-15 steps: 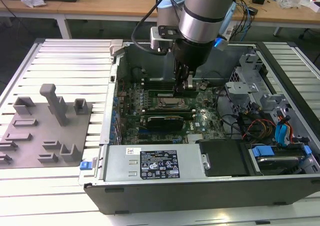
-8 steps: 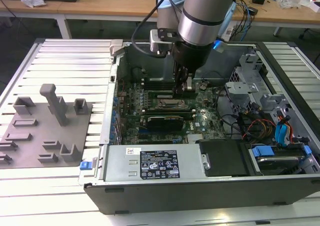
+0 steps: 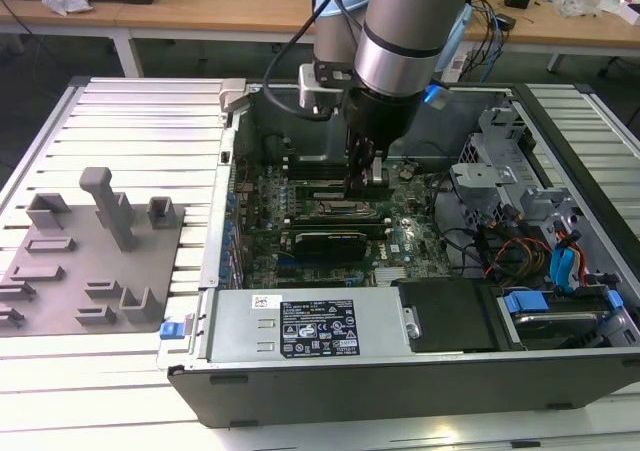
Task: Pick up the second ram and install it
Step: 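Insert the second ram into the second slot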
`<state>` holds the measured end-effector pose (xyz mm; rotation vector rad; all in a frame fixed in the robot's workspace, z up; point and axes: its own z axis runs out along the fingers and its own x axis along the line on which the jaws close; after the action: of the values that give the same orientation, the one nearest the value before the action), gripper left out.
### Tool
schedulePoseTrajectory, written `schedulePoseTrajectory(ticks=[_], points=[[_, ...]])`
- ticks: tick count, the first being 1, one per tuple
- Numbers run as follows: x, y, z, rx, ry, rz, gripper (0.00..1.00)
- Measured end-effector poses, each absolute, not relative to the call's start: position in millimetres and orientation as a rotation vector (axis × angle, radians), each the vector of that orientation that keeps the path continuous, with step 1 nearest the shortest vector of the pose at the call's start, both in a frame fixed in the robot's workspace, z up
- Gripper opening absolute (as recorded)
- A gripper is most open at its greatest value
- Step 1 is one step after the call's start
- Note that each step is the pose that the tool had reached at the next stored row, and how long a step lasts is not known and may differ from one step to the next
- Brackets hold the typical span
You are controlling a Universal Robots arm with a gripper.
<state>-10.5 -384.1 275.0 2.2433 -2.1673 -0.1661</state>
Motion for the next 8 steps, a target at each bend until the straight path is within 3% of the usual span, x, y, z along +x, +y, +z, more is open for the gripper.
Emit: schedulePoseTrajectory(ticks=[8], points=[[-11.3,-384.0,269.6,2.243,-2.167,-0.166,0.13]])
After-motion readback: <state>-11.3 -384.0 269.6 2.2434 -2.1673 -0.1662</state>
